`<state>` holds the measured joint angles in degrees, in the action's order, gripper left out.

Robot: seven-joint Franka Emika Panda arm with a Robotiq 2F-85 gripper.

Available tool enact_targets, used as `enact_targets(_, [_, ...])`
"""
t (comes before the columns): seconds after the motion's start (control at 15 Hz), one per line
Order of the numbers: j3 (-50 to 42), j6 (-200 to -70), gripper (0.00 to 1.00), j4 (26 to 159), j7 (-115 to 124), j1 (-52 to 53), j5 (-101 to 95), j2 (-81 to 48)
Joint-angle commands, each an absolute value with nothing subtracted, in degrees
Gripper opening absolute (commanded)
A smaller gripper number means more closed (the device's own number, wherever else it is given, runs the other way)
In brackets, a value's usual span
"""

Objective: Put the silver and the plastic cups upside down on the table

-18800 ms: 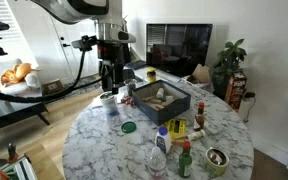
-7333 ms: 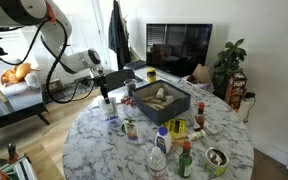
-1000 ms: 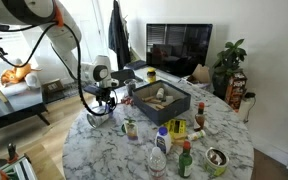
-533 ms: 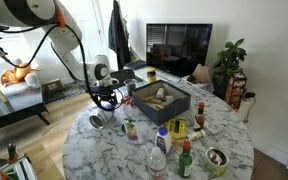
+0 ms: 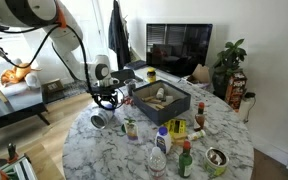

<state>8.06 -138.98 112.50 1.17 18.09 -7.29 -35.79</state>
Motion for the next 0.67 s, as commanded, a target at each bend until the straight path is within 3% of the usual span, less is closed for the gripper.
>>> enact_targets(0.0, [9.7,-140.5,1.00,111.7,-2.5,16.4,-7.0,-38.2])
enact_targets(0.13, [10.1,-141.2,1.00,111.9,-3.6,16.0,-6.9,-38.4])
enact_targets(0.2, [10.5,-141.7,0.94,112.1,-4.6,15.4,-6.5,-38.4])
enact_targets(0.27, [10.8,-142.2,0.74,112.3,-5.3,14.8,-6.0,-38.3])
enact_targets(0.33, [11.1,-142.7,0.68,112.6,-6.2,14.2,-5.6,-38.2])
enact_targets(0.6, [12.9,-145.3,0.63,114.0,-10.0,11.2,-3.3,-37.5])
